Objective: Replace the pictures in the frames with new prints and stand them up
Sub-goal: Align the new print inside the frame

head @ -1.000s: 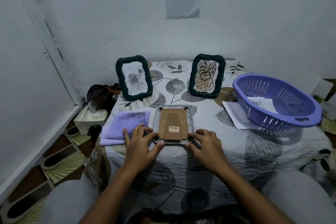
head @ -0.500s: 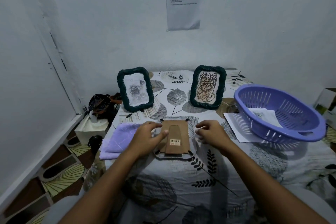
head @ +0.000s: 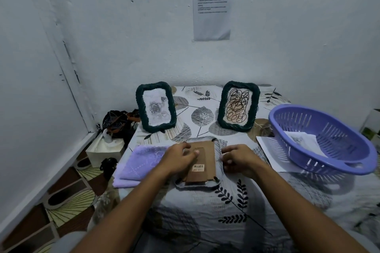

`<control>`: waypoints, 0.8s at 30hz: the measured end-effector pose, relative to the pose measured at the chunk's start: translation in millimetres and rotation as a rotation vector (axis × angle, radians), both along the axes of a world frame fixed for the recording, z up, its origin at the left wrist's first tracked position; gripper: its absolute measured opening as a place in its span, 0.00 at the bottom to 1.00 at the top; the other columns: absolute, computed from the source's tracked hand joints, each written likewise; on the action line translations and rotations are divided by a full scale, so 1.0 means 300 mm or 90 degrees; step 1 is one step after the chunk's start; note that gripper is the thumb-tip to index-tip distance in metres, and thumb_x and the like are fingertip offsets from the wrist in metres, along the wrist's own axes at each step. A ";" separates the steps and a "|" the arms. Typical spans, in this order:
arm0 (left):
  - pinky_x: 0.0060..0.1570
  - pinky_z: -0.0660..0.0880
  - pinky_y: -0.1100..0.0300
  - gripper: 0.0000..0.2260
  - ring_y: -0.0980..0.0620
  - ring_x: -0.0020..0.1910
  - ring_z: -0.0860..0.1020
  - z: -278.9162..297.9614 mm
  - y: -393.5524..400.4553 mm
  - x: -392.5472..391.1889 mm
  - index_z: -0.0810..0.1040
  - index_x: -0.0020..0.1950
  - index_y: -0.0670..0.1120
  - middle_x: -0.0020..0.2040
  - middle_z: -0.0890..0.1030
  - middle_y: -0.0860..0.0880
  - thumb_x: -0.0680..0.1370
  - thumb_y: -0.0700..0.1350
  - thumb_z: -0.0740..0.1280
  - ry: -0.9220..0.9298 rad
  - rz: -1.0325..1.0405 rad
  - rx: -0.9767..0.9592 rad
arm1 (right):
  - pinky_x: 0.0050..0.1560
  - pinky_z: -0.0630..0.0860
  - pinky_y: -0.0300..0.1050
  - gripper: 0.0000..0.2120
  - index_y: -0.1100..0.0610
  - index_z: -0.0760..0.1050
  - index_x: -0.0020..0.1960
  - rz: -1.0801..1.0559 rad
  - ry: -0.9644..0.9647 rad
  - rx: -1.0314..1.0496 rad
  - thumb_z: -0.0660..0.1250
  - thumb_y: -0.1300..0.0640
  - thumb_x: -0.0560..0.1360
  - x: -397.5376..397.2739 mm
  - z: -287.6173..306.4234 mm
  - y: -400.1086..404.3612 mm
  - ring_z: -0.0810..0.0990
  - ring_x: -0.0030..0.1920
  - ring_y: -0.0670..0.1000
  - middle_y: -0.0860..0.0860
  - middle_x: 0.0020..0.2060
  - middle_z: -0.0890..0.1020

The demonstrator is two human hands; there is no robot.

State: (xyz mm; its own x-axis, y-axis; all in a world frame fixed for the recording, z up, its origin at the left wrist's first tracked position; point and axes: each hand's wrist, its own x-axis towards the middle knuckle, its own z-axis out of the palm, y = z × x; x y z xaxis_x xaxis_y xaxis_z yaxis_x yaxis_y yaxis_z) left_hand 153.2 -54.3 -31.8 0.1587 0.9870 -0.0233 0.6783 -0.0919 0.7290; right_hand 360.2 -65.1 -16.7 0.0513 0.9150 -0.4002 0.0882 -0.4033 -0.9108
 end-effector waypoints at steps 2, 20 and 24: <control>0.52 0.76 0.57 0.23 0.49 0.57 0.77 0.004 -0.006 0.002 0.70 0.70 0.45 0.66 0.75 0.44 0.79 0.55 0.64 -0.031 0.006 -0.020 | 0.33 0.79 0.46 0.15 0.64 0.75 0.58 -0.006 0.077 -0.013 0.65 0.74 0.72 0.006 0.001 0.001 0.79 0.39 0.55 0.60 0.43 0.81; 0.39 0.76 0.51 0.11 0.45 0.41 0.77 0.243 -0.043 0.174 0.77 0.51 0.39 0.43 0.79 0.44 0.80 0.46 0.63 -0.810 0.093 -0.240 | 0.34 0.77 0.35 0.12 0.53 0.77 0.48 -0.021 -0.190 0.483 0.75 0.62 0.68 -0.141 0.241 -0.091 0.82 0.38 0.46 0.50 0.36 0.82; 0.48 0.76 0.48 0.14 0.41 0.47 0.79 0.228 -0.052 0.165 0.77 0.57 0.36 0.48 0.82 0.38 0.82 0.45 0.59 -0.936 0.087 -0.290 | 0.37 0.79 0.39 0.11 0.56 0.78 0.54 -0.057 -0.227 0.507 0.72 0.58 0.73 -0.123 0.259 -0.089 0.81 0.40 0.44 0.48 0.39 0.82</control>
State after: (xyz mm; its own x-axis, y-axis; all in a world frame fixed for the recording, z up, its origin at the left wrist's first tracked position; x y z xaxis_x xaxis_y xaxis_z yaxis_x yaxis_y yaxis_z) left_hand 202.8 -70.0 36.5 0.2231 0.9485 -0.2251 -0.6541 0.3169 0.6869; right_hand 323.2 -91.9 61.1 0.1364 0.9018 0.4100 0.4201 0.3221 -0.8484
